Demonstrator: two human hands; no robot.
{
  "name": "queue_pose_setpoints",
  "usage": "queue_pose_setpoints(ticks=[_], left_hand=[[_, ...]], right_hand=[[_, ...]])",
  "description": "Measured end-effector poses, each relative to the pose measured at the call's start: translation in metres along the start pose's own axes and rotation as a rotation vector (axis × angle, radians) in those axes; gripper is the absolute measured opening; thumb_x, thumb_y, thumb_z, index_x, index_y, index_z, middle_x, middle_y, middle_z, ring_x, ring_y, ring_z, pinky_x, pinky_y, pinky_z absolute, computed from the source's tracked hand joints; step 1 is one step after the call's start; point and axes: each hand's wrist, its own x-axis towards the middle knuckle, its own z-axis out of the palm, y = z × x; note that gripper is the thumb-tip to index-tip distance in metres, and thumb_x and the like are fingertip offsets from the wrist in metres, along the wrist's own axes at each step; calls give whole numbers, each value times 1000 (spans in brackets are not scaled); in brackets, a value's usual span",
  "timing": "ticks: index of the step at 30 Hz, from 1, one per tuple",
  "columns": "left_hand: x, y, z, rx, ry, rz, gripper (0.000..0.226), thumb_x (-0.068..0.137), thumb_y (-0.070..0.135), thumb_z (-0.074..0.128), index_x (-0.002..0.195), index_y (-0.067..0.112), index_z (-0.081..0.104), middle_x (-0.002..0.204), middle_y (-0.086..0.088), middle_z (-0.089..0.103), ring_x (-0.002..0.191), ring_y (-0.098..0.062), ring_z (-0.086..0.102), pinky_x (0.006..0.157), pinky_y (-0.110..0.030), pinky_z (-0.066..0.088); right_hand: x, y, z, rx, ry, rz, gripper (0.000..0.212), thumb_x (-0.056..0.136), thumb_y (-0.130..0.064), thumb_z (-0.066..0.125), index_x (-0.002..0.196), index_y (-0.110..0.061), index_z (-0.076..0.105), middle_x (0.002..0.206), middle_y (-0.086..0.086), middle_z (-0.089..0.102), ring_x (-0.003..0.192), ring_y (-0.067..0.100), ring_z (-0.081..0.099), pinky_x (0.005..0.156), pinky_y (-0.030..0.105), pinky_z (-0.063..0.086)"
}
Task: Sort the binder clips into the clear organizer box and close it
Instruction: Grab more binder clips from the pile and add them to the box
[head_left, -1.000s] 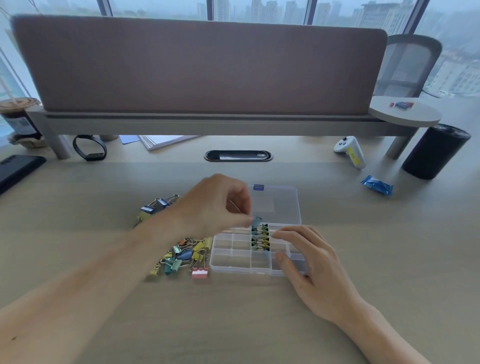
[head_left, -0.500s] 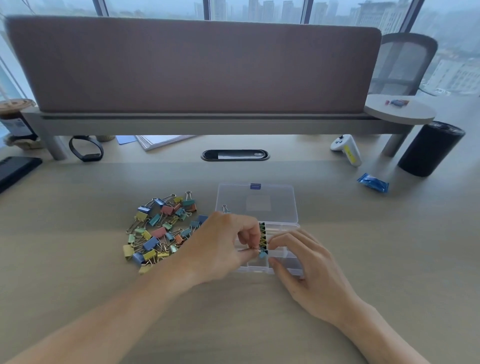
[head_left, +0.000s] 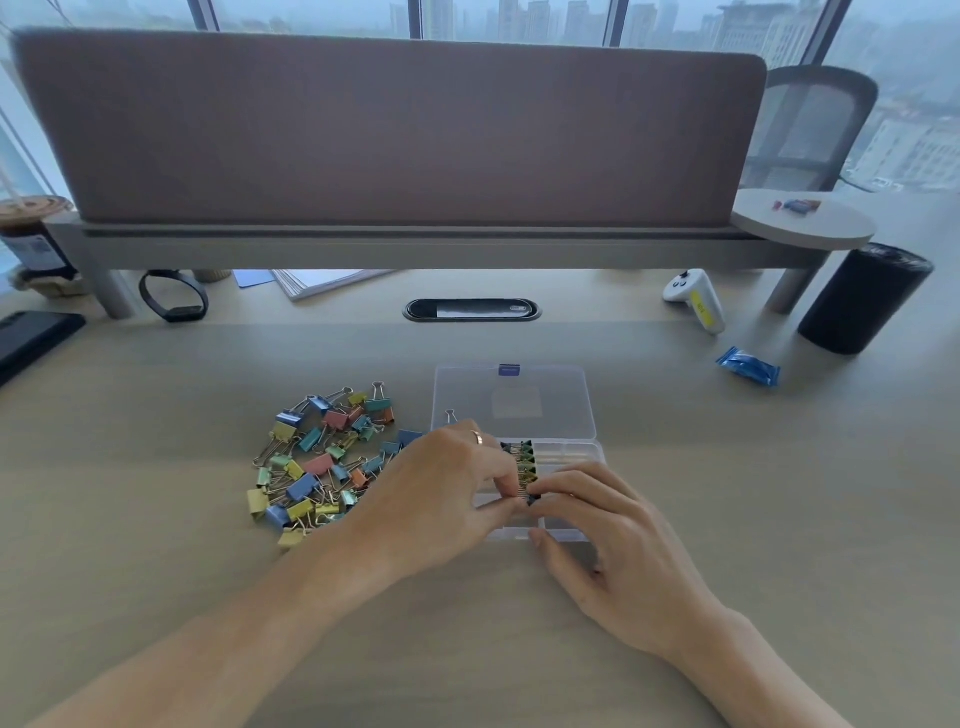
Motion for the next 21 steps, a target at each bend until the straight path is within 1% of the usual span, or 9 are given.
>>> queue_pose_setpoints(ticks=[4,7,10,15,18,20,21], left_hand=[[-1,-2,-2,-20,-29,-9,5,89,37,75,93,34,72,87,18,68,88,1,59,77,-26,53],[-1,0,-1,-40,-15,-8,12,90,30,74,99,35,67,88,20,68,88,2,62,78,-23,53],[-1,-1,-1,-58,-12,-20,19,91,31,73,105,36,62,91,22,70,89,6,62,79,-23,55],[-3,-3,-1,-43,-7,30,20,91,32,73,107,36,62,94,22,71,90,7,64,80,-18,54],[-4,-4,0,-4,-18,73,17,92,32,72,106,36,62,97,22,72,92,6,65,79,-22,57],[-4,-6,-2,-27,-26,66,16,92,31,72,105,35,64,96,22,72,92,6,66,79,-21,56],[-4,-8,-5,-53,-24,43,15,92,30,72,105,35,65,94,22,72,91,7,66,79,-18,55]], right_hand=[[-1,0,0,5,-6,15,15,100,-27,64,106,-20,76,123,-12,67,117,14,61,91,36,54],[-1,-2,-1,-3,-1,21,16,100,-29,63,103,-21,76,121,-12,65,114,14,61,87,37,54],[-1,-3,-2,-15,-25,27,17,100,-30,62,104,-22,76,119,-15,64,114,12,61,87,37,54],[-1,-5,-4,-49,-64,10,21,102,-31,58,109,-22,75,121,-15,63,115,12,59,88,37,53],[-1,-5,-3,-78,-63,-4,21,102,-29,58,110,-22,76,119,-16,63,113,12,60,87,36,54],[-1,-5,-2,-98,-55,-13,21,102,-27,57,109,-21,76,118,-15,65,112,13,61,88,36,54],[-2,-5,-2,-102,-49,-17,21,102,-26,57,108,-19,76,117,-14,65,112,13,62,89,35,54]])
